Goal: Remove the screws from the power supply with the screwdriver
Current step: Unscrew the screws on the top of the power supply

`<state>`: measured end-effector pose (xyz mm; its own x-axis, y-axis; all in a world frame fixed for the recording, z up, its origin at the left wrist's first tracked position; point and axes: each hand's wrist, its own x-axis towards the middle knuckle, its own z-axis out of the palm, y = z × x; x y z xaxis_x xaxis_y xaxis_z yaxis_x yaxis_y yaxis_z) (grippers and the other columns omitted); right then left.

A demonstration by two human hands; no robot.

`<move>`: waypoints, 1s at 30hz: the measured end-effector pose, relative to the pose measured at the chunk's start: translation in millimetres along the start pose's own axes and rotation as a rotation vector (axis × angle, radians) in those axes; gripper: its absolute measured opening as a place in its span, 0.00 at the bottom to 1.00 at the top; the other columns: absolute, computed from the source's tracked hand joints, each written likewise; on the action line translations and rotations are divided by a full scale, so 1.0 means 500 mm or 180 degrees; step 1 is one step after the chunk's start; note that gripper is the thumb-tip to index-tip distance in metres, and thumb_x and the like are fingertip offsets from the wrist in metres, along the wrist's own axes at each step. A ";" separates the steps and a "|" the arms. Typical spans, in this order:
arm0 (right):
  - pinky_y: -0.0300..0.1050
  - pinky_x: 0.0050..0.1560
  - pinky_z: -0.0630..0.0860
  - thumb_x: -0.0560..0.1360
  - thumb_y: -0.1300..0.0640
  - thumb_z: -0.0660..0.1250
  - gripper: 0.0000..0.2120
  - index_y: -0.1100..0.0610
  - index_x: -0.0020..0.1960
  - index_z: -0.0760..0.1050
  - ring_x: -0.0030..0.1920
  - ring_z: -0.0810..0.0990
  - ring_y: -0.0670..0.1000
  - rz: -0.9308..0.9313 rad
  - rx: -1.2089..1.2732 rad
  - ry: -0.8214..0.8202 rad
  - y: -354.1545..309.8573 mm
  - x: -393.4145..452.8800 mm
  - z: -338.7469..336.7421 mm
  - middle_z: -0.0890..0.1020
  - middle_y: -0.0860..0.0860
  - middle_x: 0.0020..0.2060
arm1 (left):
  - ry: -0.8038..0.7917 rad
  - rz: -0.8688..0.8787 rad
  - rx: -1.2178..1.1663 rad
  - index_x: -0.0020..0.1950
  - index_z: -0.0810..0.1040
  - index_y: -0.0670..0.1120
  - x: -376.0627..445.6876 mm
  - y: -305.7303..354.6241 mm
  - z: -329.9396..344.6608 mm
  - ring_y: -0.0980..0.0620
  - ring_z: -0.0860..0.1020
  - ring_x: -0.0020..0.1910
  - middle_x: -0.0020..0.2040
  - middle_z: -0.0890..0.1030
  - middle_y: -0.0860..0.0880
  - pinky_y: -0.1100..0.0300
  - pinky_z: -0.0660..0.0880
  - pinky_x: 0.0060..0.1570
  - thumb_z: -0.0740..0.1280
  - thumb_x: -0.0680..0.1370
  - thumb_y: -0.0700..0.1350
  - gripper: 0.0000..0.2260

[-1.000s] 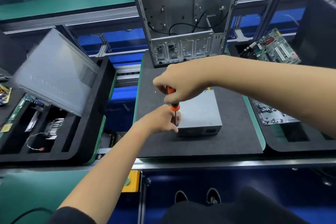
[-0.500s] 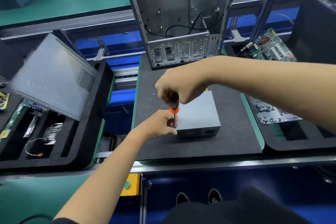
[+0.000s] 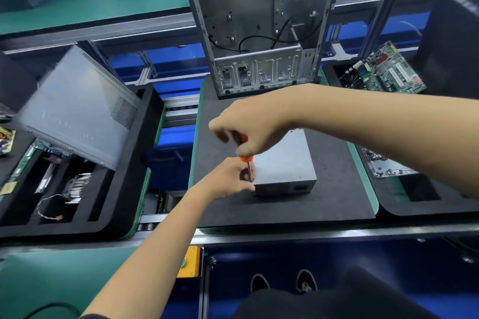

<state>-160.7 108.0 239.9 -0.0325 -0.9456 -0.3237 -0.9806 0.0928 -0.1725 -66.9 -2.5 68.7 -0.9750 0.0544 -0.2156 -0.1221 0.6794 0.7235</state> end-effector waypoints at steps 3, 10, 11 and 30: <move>0.46 0.28 0.65 0.82 0.44 0.51 0.20 0.52 0.37 0.67 0.32 0.73 0.53 0.0587 -0.0985 0.0200 0.005 -0.006 0.002 0.74 0.53 0.32 | 0.0077 -0.0121 0.0032 0.42 0.76 0.44 -0.001 -0.004 0.003 0.50 0.77 0.40 0.39 0.78 0.49 0.56 0.76 0.45 0.75 0.69 0.41 0.08; 0.41 0.39 0.69 0.71 0.63 0.66 0.10 0.51 0.48 0.71 0.43 0.73 0.48 -0.0278 0.0142 -0.0020 -0.006 -0.020 -0.012 0.77 0.49 0.46 | 0.0225 0.0078 -0.0044 0.43 0.75 0.44 -0.009 -0.005 0.007 0.60 0.74 0.33 0.36 0.77 0.51 0.68 0.73 0.38 0.75 0.69 0.40 0.09; 0.40 0.39 0.69 0.70 0.64 0.67 0.12 0.51 0.48 0.71 0.43 0.73 0.47 -0.0266 0.0279 -0.0039 -0.006 -0.023 -0.013 0.78 0.49 0.47 | 0.0272 0.0109 -0.0033 0.44 0.75 0.45 -0.011 -0.006 0.011 0.61 0.74 0.33 0.37 0.77 0.52 0.69 0.73 0.38 0.74 0.69 0.40 0.09; 0.45 0.36 0.72 0.78 0.46 0.59 0.11 0.55 0.50 0.69 0.40 0.77 0.49 0.0307 -0.0540 -0.0096 0.000 -0.015 0.000 0.80 0.51 0.41 | 0.0079 0.0402 0.0559 0.73 0.47 0.62 0.029 -0.036 0.001 0.66 0.51 0.67 0.70 0.52 0.65 0.71 0.52 0.66 0.77 0.62 0.61 0.50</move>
<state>-160.4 115.2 242.6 -0.1246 -0.9248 -0.3594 -0.9918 0.1263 0.0189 -78.8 -13.2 52.2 -0.9850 0.1305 -0.1128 0.0334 0.7856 0.6178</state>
